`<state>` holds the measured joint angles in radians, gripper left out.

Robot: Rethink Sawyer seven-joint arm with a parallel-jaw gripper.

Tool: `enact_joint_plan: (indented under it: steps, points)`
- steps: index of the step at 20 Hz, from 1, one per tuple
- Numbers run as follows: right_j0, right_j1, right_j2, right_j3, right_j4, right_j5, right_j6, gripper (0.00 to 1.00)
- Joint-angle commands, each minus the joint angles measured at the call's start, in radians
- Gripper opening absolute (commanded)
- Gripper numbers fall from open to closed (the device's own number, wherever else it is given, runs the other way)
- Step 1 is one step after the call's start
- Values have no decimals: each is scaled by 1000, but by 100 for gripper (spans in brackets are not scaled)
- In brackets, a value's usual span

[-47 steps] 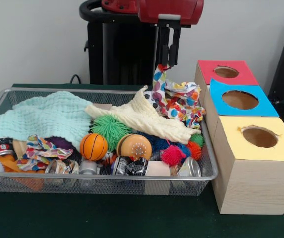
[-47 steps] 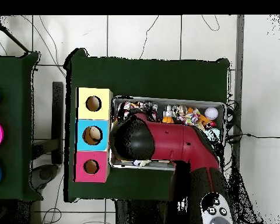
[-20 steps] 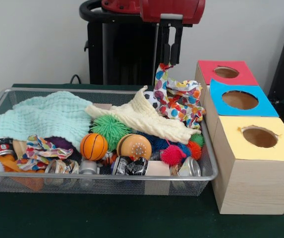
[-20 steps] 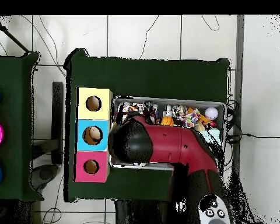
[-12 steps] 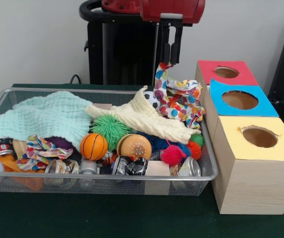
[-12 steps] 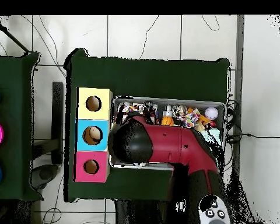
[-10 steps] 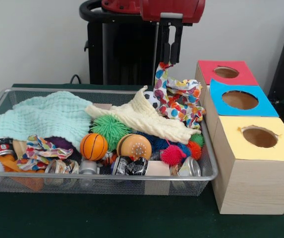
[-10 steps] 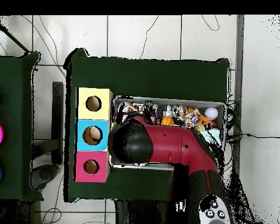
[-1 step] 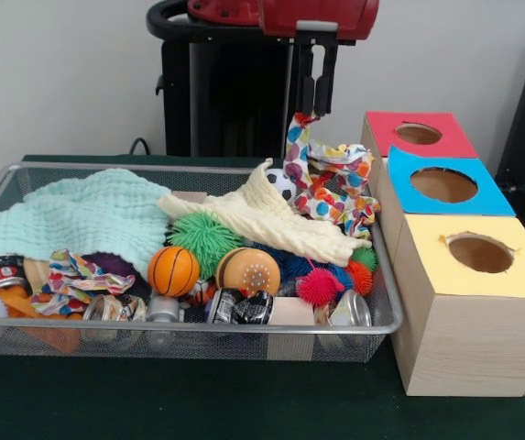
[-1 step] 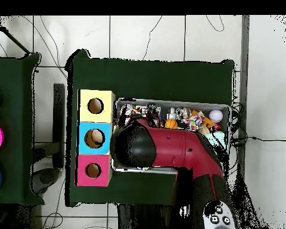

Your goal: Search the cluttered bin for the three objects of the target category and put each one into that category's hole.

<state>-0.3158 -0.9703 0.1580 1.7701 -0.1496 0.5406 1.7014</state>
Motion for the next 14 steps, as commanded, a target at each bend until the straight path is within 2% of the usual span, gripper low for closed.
enact_joint_plan:
  steps: [1, 14]
  points:
    - [-6, -5, 4, 41, 12, 133, 68, 0]
    - [-35, -13, 15, 52, 12, 132, 36, 0]
